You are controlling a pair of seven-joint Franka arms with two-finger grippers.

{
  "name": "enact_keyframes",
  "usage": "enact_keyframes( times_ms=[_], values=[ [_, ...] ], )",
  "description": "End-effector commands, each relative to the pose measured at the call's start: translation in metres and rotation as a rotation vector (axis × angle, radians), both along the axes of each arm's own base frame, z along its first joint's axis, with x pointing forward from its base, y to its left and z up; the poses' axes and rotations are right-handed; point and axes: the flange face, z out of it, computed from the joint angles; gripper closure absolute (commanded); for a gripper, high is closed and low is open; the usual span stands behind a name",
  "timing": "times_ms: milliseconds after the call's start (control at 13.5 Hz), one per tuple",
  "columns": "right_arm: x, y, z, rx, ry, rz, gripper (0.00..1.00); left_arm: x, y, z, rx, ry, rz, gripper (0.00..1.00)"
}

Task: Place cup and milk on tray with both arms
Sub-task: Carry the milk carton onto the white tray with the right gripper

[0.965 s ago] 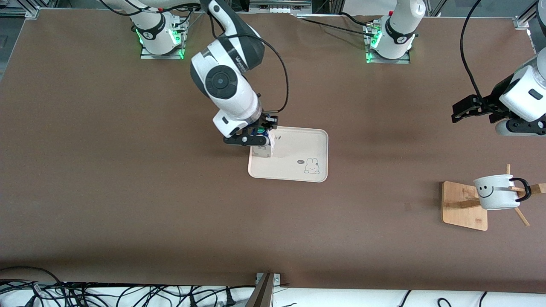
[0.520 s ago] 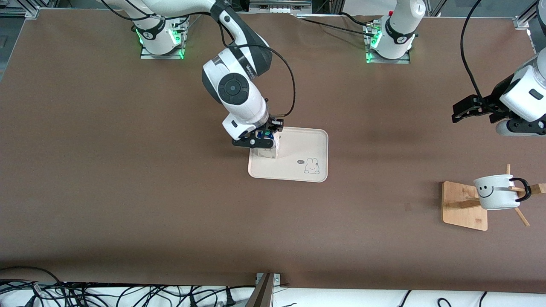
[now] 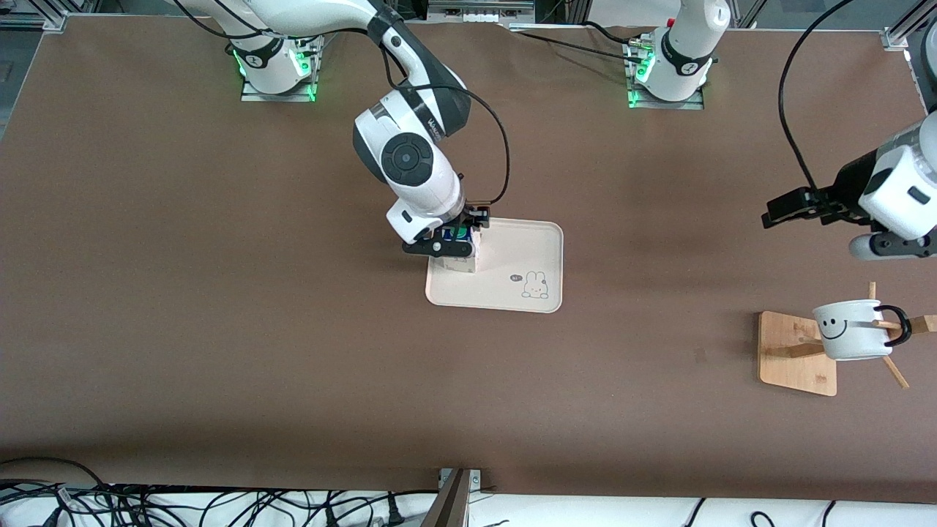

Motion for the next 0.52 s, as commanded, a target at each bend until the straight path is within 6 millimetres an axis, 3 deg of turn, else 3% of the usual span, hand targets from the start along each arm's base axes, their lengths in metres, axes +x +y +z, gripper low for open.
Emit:
enact_keyframes(
  times_ms=[0,149,297,446],
  values=[
    [0.002,0.004,0.023,0.013,-0.03,-0.015,0.0,0.012,0.012,-0.006,0.024,0.007,0.001,0.0],
    [0.007,-0.009,0.065,0.03,-0.057,-0.051,0.0,0.015,0.023,-0.011,0.082,-0.021,0.019,0.0],
    [0.025,-0.046,0.102,0.017,-0.087,-0.056,0.0,0.019,0.043,-0.016,0.088,-0.105,0.06,0.0],
    [0.04,-0.1,0.138,-0.016,-0.08,-0.003,0.0,0.007,0.06,-0.028,0.083,-0.179,0.132,0.0]
  ],
)
